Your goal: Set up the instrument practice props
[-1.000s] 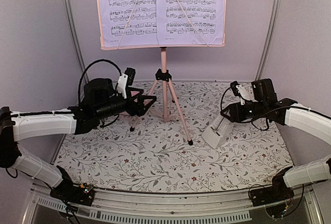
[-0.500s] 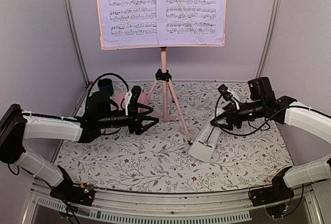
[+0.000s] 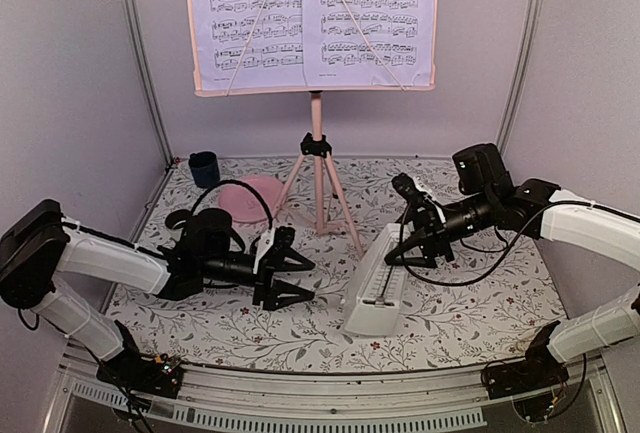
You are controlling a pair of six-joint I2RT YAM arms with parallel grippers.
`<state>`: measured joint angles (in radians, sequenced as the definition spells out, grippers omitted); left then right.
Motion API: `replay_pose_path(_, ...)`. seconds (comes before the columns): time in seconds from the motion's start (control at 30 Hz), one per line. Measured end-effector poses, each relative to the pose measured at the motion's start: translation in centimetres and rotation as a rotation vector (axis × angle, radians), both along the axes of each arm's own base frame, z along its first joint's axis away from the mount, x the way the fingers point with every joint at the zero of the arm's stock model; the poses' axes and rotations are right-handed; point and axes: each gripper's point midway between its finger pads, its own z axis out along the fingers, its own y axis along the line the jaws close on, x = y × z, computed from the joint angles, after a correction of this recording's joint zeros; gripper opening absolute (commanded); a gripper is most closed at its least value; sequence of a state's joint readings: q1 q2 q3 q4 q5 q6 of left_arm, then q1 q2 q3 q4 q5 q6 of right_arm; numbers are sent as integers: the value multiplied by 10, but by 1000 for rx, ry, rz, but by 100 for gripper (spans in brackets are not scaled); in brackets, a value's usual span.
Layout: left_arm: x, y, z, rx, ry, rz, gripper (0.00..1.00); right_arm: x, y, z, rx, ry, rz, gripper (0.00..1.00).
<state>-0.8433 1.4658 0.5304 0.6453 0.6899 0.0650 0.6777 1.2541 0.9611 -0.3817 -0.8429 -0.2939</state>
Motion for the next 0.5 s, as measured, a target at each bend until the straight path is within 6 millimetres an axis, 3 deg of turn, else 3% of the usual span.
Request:
replay_pose_path(0.1, -10, -3, -4, 12, -37, -40, 86, -13, 11, 10, 22, -37, 61, 29)
replay_pose_path(0.33, -22, -6, -8, 29, -85, -80, 91, -42, 29, 27, 53, -105, 176, 26)
replay_pose_path(0.5, -39, -12, -7, 36, -109, -110, 87, -53, 36, 38, 65, -159, 220, 25)
